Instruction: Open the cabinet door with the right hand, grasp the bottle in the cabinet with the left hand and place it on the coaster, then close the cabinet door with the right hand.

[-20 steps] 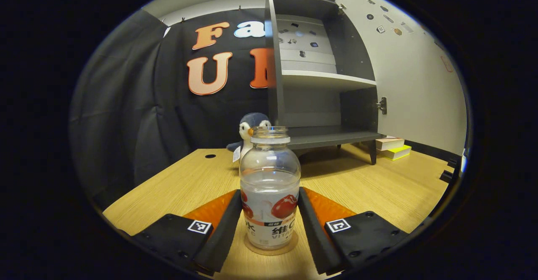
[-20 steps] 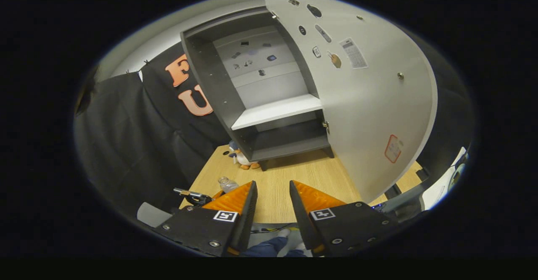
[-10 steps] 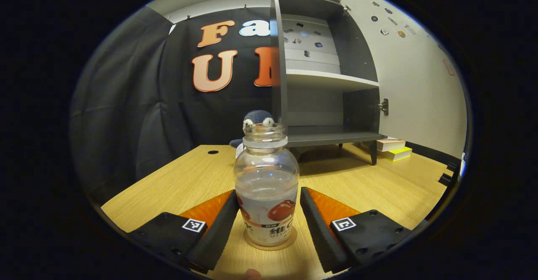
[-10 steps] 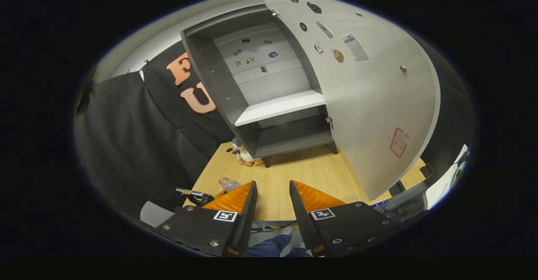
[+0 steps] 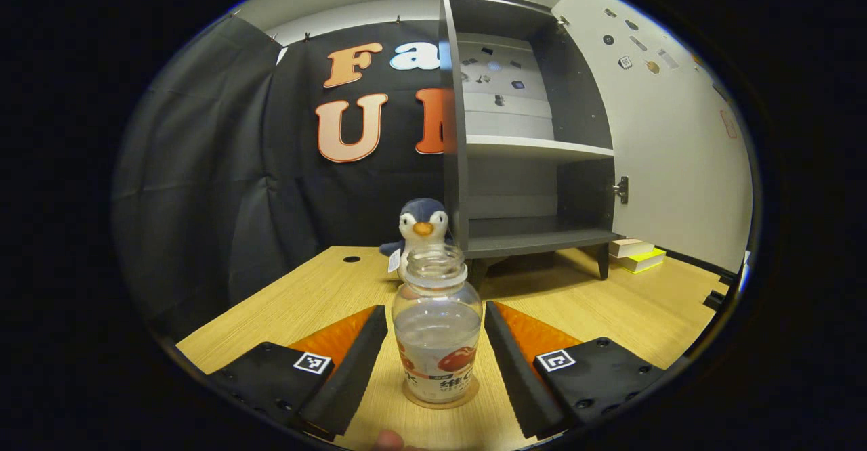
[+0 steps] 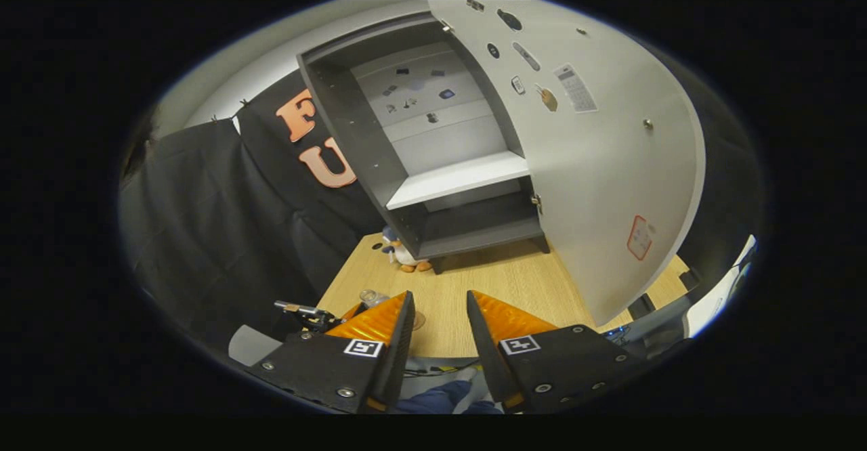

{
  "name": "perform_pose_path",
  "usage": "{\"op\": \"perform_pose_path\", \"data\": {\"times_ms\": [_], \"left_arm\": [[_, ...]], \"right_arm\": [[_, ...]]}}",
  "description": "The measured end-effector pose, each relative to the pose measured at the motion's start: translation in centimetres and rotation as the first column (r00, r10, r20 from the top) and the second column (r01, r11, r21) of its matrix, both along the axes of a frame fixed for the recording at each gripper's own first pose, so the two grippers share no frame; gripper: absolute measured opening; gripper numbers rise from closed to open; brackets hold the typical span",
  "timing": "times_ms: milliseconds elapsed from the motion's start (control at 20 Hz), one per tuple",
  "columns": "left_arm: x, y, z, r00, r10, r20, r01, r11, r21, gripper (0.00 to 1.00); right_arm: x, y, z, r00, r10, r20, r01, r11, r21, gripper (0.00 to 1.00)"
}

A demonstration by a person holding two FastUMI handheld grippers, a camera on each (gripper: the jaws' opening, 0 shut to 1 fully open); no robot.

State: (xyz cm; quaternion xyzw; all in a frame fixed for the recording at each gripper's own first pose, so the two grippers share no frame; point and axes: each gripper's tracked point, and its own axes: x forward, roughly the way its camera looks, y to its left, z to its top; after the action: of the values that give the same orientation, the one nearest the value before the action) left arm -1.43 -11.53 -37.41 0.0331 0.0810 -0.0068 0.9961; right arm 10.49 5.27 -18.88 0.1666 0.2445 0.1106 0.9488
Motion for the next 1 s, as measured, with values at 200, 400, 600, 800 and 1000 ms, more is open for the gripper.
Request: {"op": "perform_pose_path", "data": {"times_ms": [200, 400, 600, 800, 1000], "left_arm": [[-0.4, 0.0, 3.7, 1.0, -0.005, 0.027, 0.004, 1.0, 0.018, 0.94], [-1.3, -1.1, 7.5, 0.998, -0.022, 0.051, 0.022, 1.0, -0.004, 0.94], [-1.5, -3.0, 12.4, 0.995, -0.054, 0.078, 0.058, 0.997, -0.052, 0.94], [-1.5, -4.6, 16.7, 0.991, -0.08, 0.105, 0.093, 0.989, -0.118, 0.95], [-1.2, -4.7, 19.4, 0.991, -0.078, 0.111, 0.091, 0.988, -0.123, 0.95]], "right_arm": [[-0.8, -0.8, 2.0, 0.998, -0.007, 0.059, 0.008, 1.0, -0.009, 0.49], [-1.8, -2.9, 5.0, 0.989, -0.046, 0.138, 0.047, 0.999, -0.002, 0.48], [-2.9, -6.0, 8.4, 0.969, -0.094, 0.228, 0.098, 0.995, -0.008, 0.48], [-3.6, -10.0, 12.4, 0.936, -0.14, 0.322, 0.158, 0.987, -0.032, 0.48], [-4.2, -15.7, 15.6, 0.895, -0.195, 0.402, 0.246, 0.966, -0.078, 0.48]]}}
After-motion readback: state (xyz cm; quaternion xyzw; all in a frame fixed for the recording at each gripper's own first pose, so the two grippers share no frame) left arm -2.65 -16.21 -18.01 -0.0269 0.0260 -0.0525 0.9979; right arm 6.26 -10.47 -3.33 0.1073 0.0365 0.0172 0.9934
